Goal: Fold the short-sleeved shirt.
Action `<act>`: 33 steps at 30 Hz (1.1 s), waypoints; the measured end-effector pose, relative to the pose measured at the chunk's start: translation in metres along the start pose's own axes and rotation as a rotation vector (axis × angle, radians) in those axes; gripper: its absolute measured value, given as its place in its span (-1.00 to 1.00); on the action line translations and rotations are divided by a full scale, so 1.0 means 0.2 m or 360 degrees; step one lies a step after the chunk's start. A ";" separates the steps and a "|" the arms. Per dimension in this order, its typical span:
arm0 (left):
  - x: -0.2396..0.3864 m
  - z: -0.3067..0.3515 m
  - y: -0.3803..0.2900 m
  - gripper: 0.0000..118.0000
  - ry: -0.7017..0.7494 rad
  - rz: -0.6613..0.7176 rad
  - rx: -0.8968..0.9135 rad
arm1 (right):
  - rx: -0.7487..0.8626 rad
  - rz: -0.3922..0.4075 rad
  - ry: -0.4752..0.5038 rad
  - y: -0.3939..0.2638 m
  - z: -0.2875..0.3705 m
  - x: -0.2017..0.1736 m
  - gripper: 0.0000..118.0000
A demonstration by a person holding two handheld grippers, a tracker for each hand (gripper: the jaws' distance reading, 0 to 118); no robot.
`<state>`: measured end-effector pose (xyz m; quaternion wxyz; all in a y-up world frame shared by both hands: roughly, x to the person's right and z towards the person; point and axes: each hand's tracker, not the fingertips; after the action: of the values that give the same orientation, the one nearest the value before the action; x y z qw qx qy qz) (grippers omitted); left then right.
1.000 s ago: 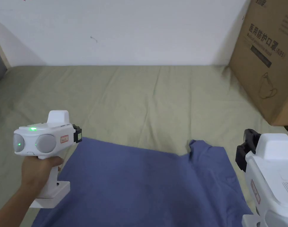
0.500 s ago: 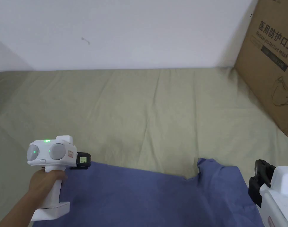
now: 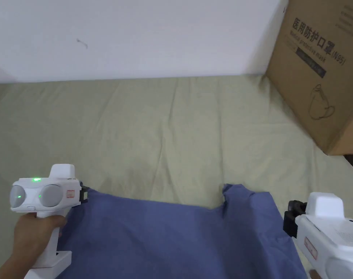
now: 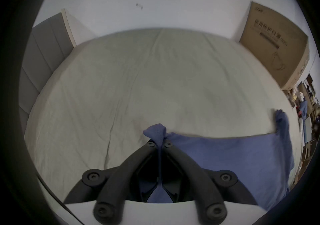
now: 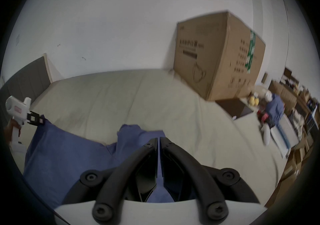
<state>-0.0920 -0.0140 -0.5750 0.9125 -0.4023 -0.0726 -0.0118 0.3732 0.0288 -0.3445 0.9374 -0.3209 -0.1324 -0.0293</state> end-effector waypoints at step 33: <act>-0.12 0.78 -0.04 -1.00 -0.0043 0.0204 0.0229 | 0.0049 0.0211 0.0076 0.26 0.13 0.04 -0.98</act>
<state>-0.1354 0.0948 -0.4681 0.9369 -0.3397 -0.0597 0.0574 0.3823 0.0869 -0.3538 0.9450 -0.3137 -0.0888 0.0273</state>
